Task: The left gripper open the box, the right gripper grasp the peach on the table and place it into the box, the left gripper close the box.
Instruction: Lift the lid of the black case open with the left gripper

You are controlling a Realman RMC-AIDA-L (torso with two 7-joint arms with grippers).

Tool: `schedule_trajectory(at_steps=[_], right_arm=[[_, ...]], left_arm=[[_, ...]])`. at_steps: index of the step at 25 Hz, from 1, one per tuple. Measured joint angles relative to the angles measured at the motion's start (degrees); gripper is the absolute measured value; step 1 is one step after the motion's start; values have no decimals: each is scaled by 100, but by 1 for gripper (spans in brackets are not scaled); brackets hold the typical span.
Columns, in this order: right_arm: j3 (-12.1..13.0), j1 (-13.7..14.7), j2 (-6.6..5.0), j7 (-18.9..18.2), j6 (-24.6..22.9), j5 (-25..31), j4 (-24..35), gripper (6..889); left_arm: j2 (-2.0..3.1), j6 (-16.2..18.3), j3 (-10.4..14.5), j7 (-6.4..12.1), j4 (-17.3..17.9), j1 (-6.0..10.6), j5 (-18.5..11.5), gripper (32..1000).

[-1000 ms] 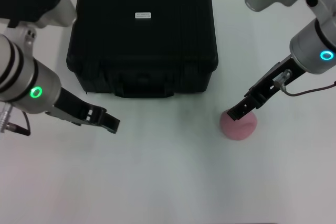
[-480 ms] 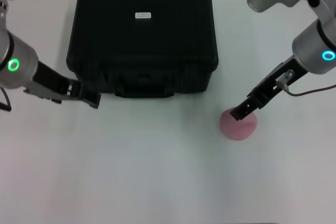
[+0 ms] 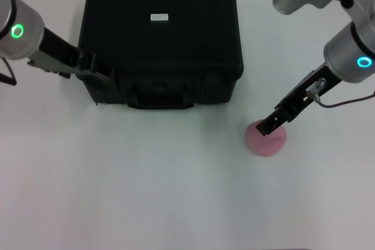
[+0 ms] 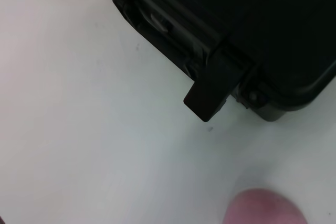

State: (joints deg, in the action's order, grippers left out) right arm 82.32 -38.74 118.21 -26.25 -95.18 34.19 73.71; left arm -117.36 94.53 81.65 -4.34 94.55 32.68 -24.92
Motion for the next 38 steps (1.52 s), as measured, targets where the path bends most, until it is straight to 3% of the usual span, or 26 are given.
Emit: schedule_trajectory(at_steps=[10,21,38], right_arm=[[4,-30,0,7,0,0,4,849],[-24,-46,0,-5,0,0,4,849],[-43,-34,0,-17,0,0,3,850]], left_arm=[[0,-356,-97,37,-851,368,9,839],[-4,-617,-167,129,-1342,477,10,838],[-26,-825,-122,204,-1819,653,-46,836]])
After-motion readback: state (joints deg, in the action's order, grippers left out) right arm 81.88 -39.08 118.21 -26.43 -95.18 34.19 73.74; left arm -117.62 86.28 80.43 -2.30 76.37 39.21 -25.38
